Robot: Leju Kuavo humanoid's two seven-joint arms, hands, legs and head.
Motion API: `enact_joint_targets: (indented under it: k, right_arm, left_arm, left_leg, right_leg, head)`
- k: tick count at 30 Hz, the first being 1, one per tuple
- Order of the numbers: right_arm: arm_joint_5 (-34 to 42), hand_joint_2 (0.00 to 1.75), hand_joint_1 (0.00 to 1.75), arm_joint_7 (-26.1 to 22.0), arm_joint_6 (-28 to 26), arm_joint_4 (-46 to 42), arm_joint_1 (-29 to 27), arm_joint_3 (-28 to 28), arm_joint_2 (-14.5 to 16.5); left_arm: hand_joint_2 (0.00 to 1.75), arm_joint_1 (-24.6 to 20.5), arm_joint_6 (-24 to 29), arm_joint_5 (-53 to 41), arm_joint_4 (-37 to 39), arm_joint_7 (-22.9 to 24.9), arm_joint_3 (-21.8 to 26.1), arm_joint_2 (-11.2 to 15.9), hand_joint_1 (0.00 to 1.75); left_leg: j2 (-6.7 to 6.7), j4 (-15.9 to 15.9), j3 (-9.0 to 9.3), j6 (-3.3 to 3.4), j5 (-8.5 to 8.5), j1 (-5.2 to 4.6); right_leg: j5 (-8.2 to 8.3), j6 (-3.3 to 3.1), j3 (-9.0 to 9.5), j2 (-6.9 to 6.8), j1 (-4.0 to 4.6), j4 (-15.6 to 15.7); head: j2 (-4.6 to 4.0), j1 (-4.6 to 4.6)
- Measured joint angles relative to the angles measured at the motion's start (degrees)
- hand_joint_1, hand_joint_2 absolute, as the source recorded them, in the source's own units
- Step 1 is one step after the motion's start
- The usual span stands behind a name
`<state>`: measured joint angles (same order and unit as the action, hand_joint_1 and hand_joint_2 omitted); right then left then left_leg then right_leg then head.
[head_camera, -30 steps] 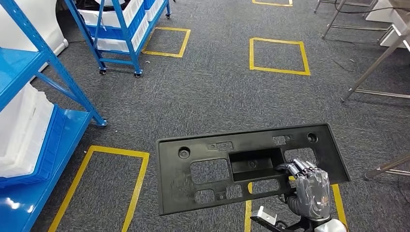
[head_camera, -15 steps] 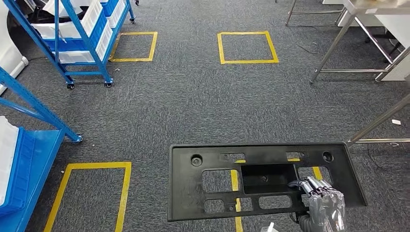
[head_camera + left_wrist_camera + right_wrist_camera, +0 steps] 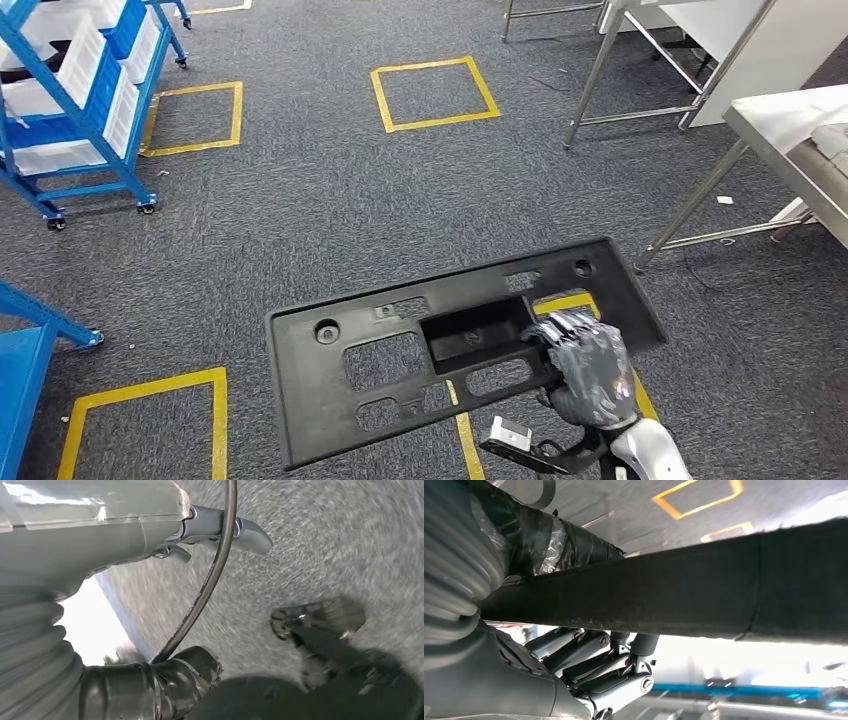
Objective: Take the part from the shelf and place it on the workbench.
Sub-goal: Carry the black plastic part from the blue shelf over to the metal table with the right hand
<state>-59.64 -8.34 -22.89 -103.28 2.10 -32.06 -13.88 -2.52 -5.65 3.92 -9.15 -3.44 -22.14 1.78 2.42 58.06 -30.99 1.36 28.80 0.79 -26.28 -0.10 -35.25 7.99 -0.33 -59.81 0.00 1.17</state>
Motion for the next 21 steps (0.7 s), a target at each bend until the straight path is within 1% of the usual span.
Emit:
enact_joint_targets:
  k: [1,2,3,4,5,6,7,8,9,10,11,12,13,14,15,16,17,18,19,20,21]
  right_arm:
    - [0.87,1.75,1.75,-0.14,1.3,2.3,3.21,-1.22,1.72]
    - [1.68,1.75,1.75,-0.14,2.31,4.8,6.53,-2.45,3.51]
    - [2.43,1.75,1.75,-0.12,3.06,7.14,9.71,-3.63,5.2]
    - [3.11,1.75,1.75,-0.1,3.52,9.21,12.59,-4.81,6.74]
    - [3.64,1.75,1.75,-0.1,3.79,10.85,14.75,-5.91,7.95]
    - [3.98,1.75,1.75,-0.1,3.96,11.98,16.28,-6.84,8.81]
    - [4.18,1.75,1.75,-0.1,4.06,12.83,17.34,-7.64,9.49]
    - [4.26,1.75,1.75,-0.1,4.14,13.51,18.15,-8.26,9.93]
    - [4.29,1.75,1.75,-0.1,4.2,14.1,18.85,-8.71,10.27]
    - [4.33,1.75,1.75,-0.06,4.23,14.6,19.52,-9.06,10.56]
    - [4.4,1.75,1.75,-0.02,4.24,15.01,20.13,-9.33,10.85]
    - [4.48,1.75,1.75,0.03,4.24,15.34,20.62,-9.54,11.11]
    - [4.61,1.75,1.75,0.13,4.25,15.62,20.99,-9.75,11.36]
    - [4.76,1.75,1.75,0.3,4.27,15.86,21.21,-9.94,11.53]
    - [4.9,1.75,1.75,0.58,4.31,16.07,21.31,-10.07,11.63]
    - [5.06,1.75,1.75,0.88,4.35,16.29,21.47,-10.15,11.7]
    - [5.22,1.75,1.75,1.17,4.4,16.56,21.77,-10.19,11.76]
    - [5.34,1.75,1.75,1.35,4.44,16.82,22.15,-10.23,11.85]
    - [5.44,1.75,1.75,1.41,4.51,17.11,22.58,-10.29,11.95]
    - [5.5,1.75,1.75,1.44,4.64,17.46,22.93,-10.36,12.08]
    - [5.5,1.75,1.75,1.42,4.76,17.78,23.16,-10.46,12.21]
  left_arm:
    - [1.75,0.0,-0.89,2.33,-0.01,0.12,1.0,0.42,0.0]
    - [1.75,0.1,-1.85,4.08,-0.01,0.76,2.07,0.74,0.0]
    - [1.75,0.24,-2.64,5.19,-0.01,1.86,3.02,1.04,0.0]
    - [1.75,0.4,-3.18,5.85,-0.01,3.22,3.81,1.27,0.0]
    - [1.75,0.54,-3.45,6.12,-0.01,4.62,4.37,1.42,0.0]
    - [1.75,0.64,-3.5,6.31,-0.01,5.82,4.82,1.5,0.0]
    - [1.75,0.71,-3.49,6.48,-0.01,6.76,5.19,1.55,0.0]
    - [1.75,0.77,-3.48,6.64,-0.01,7.45,5.51,1.53,0.0]
    - [1.75,0.84,-3.46,6.78,-0.01,7.97,5.78,1.47,0.0]
    - [1.75,0.98,-3.46,6.86,-0.01,8.28,5.97,1.38,0.0]
    - [1.75,1.13,-3.45,6.92,-0.01,8.44,6.14,1.3,0.0]
    - [1.75,1.25,-3.44,7.06,-0.01,8.52,6.34,1.21,0.0]
    - [1.75,1.32,-3.43,7.32,-0.01,8.48,6.6,1.14,0.0]
    - [1.75,1.28,-3.42,7.69,-0.01,8.28,6.89,1.06,0.0]
    - [1.75,1.22,-3.41,8.12,-0.03,7.95,7.18,0.97,0.0]
    - [1.75,1.22,-3.41,8.49,-0.04,7.45,7.46,0.84,0.0]
    - [1.75,1.26,-3.46,8.79,-0.06,6.82,7.75,0.73,0.0]
    - [1.75,1.36,-3.52,8.97,-0.08,6.17,8.02,0.64,0.0]
    - [1.75,1.45,-3.58,9.12,-0.08,5.5,8.26,0.57,0.0]
    - [1.75,1.53,-3.56,9.33,-0.08,4.8,8.48,0.54,0.0]
    - [1.75,1.57,-3.44,9.56,-0.08,4.21,8.66,0.51,0.0]
  left_leg:
    - [-0.94,-0.44,0.18,0.33,-0.36,0.12]
    - [-1.9,-0.85,0.28,0.62,-0.7,0.21]
    - [-2.79,-0.99,0.26,0.81,-0.88,0.15]
    - [-3.59,-1.05,0.18,0.94,-0.96,0.08]
    - [-4.31,-1.03,0.11,0.93,-0.95,0.01]
    - [-4.89,-0.99,0.12,0.89,-0.89,0.0]
    - [-5.35,-0.97,0.19,0.79,-0.8,0.01]
    - [-5.72,-0.94,0.33,0.62,-0.66,0.03]
    - [-6.03,-0.9,0.53,0.37,-0.46,0.04]
    - [-6.41,-0.86,0.7,0.06,-0.27,-0.04]
    - [-6.78,-0.79,0.77,-0.29,-0.1,-0.13]
    - [-7.31,-0.73,0.8,-0.63,0.04,-0.26]
    - [-7.95,-0.72,0.83,-0.94,0.13,-0.35]
    - [-8.69,-0.74,0.96,-1.27,0.24,-0.33]
    - [-8.95,-0.67,1.12,-1.58,0.58,-0.21]
    - [-8.27,-0.04,1.04,-1.81,1.25,-0.04]
    - [-6.94,1.67,0.38,-1.98,2.47,0.11]
    - [-5.19,4.54,-0.98,-2.06,4.11,0.26]
    - [-3.77,8.34,-2.87,-2.08,5.88,0.3]
    - [-3.04,12.23,-4.97,-2.13,7.33,0.33]
    - [-2.77,14.9,-6.57,-2.15,7.84,0.34]
  right_leg:
    - [-0.56,0.23,-0.54,-1.13,0.15,-0.81]
    - [-1.75,0.39,-1.52,-2.85,0.28,-2.67]
    - [-3.51,0.48,-2.96,-5.03,0.23,-5.68]
    - [-5.33,0.66,-4.7,-6.58,0.08,-9.43]
    - [-6.53,0.85,-6.26,-7.33,-0.19,-12.82]
    - [-6.79,1.03,-7.18,-7.73,-0.47,-14.87]
    - [-5.93,1.18,-7.11,-8.0,-0.72,-14.82]
    - [-4.1,1.23,-5.93,-8.34,-0.89,-12.44]
    - [-1.97,1.12,-4.04,-9.28,-0.92,-8.49]
    - [-0.46,0.89,-2.2,-10.8,-0.58,-4.75]
    - [0.34,0.52,-0.83,-12.1,-0.17,-1.76]
    - [0.47,0.16,-0.21,-13.04,0.27,-0.17]
    - [0.2,-0.12,-0.17,-13.15,0.68,0.16]
    - [0.19,-0.46,-0.2,-12.42,0.73,0.45]
    - [0.29,-0.76,-0.12,-11.68,0.63,0.66]
    - [0.39,-1.12,0.03,-10.93,0.48,0.92]
    - [0.53,-1.53,0.18,-10.21,0.29,1.19]
    - [0.62,-1.86,0.28,-9.51,0.17,1.34]
    - [0.65,-2.12,0.26,-8.76,0.22,1.35]
    - [0.64,-2.28,0.22,-7.95,0.31,1.29]
    - [0.62,-2.35,0.22,-7.07,0.4,1.2]
  head:
    - [0.0,0.07]
    - [0.0,0.12]
    - [0.0,0.16]
    - [0.0,0.21]
    - [0.0,0.2]
    - [0.0,0.2]
    - [0.0,0.21]
    - [0.0,0.21]
    - [0.0,0.22]
    - [0.0,0.23]
    - [0.0,0.23]
    - [0.0,0.2]
    - [0.0,0.19]
    - [0.0,0.18]
    - [0.0,0.17]
    - [0.0,0.18]
    - [0.0,0.15]
    - [0.0,0.12]
    - [0.0,0.1]
    - [0.0,0.07]
    - [0.0,0.08]
